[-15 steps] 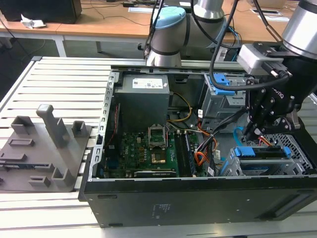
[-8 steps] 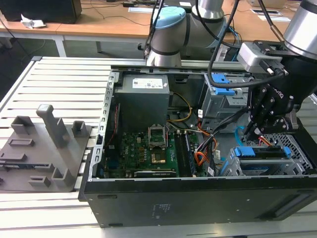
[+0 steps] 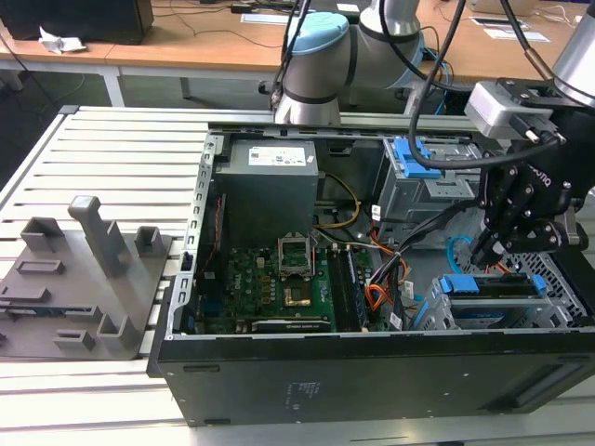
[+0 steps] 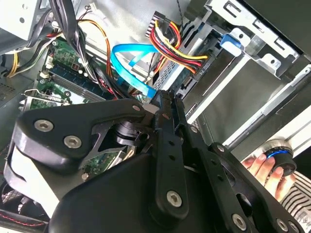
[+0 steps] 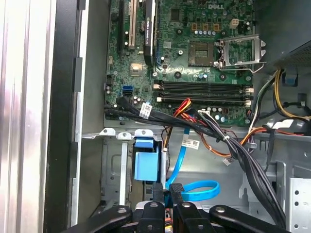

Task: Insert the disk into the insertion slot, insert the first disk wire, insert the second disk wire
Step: 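Insert the second disk wire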

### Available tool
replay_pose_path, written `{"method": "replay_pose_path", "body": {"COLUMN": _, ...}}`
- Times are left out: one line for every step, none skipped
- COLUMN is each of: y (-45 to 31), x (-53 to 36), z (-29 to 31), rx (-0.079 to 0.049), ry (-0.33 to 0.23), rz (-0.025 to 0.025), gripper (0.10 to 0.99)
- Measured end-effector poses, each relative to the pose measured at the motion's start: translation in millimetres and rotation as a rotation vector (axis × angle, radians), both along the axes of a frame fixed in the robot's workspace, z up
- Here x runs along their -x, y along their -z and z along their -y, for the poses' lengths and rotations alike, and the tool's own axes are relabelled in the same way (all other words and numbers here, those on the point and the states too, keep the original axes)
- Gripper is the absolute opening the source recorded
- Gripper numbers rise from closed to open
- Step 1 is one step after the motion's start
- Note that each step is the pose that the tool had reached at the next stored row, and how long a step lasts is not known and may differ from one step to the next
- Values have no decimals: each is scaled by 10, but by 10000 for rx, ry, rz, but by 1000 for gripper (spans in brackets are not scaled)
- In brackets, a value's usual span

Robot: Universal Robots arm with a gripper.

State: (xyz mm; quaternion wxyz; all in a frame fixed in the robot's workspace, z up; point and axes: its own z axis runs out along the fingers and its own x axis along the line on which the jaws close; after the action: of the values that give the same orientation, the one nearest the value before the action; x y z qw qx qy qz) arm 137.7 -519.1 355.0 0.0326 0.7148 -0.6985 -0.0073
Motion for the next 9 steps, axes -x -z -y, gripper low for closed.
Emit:
{"method": "replay_pose_path", "body": {"y": 0, "x": 0, "z": 6, "rx": 1, "ry": 0, "rz": 0, "gripper": 161}}
{"method": "replay_pose_path", "body": {"y": 0, "x": -1, "z": 15, "rx": 0, "ry": 0, "rz": 0, "gripper": 161}}
{"method": "replay_pose_path", "body": {"y": 0, "x": -2, "z": 28, "rx": 1, "ry": 0, "rz": 0, "gripper": 161}}
{"method": "replay_pose_path", "body": {"y": 0, "x": -2, "z": 39, "rx": 0, "ry": 0, "rz": 0, "gripper": 161}}
{"method": "replay_pose_path", "body": {"y": 0, "x": -2, "z": 48, "rx": 0, "ry": 0, "rz": 0, "gripper": 161}}
{"method": "replay_pose_path", "body": {"y": 0, "x": -2, "z": 55, "rx": 0, "ry": 1, "rz": 0, "gripper": 161}}
{"method": "replay_pose_path", "body": {"y": 2, "x": -3, "z": 63, "rx": 0, "ry": 1, "rz": 0, "gripper": 161}}
{"method": "replay_pose_path", "body": {"y": 2, "x": -3, "z": 66, "rx": 0, "ry": 0, "rz": 0, "gripper": 161}}
{"method": "replay_pose_path", "body": {"y": 3, "x": -4, "z": 71, "rx": 0, "ry": 0, "rz": -1, "gripper": 161}}
